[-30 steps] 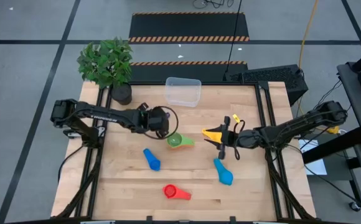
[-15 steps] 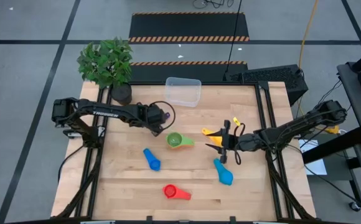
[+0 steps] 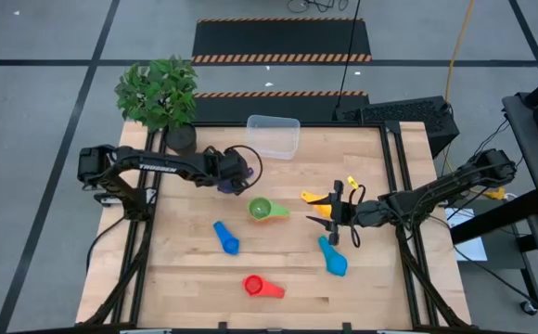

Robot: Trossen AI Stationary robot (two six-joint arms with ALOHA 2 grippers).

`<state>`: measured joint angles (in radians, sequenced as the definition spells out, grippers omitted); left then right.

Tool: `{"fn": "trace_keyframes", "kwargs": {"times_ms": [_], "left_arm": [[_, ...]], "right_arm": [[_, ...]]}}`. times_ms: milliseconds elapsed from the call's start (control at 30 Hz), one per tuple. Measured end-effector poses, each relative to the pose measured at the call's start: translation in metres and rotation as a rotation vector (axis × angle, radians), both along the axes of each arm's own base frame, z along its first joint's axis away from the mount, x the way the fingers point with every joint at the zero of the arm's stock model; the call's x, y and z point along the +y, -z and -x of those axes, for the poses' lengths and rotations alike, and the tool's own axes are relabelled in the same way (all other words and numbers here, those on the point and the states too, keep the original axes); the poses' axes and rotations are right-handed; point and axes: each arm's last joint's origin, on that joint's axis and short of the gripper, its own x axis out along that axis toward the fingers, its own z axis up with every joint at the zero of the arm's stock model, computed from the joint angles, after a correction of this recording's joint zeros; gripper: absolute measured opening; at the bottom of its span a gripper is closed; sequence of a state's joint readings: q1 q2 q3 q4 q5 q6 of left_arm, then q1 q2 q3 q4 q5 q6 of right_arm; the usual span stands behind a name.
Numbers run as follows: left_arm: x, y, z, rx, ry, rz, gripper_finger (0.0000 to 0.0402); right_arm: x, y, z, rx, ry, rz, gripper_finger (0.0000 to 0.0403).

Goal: Nest measuring cups in basket
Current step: Stack the dark blue measuring cup on top of the green measuring cup

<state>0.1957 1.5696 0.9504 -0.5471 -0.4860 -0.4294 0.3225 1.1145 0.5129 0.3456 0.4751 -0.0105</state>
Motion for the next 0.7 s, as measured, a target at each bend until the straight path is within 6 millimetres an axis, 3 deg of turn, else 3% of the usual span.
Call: {"fn": "trace_keyframes", "kwargs": {"times_ms": [367,700], "left_arm": [[0.003,0.018,0.010,0.013,-0.019,-0.018,0.0264],[-0.006,0.034,0.020,0.050,0.001,0.068,0.0266]], "right_arm": [[0.000,0.000,0.000,0.005,-0.010,0.033,0.0176],[-0.008,-0.002,-0.002,-0.001,0.012,0.074,0.0176]]}}
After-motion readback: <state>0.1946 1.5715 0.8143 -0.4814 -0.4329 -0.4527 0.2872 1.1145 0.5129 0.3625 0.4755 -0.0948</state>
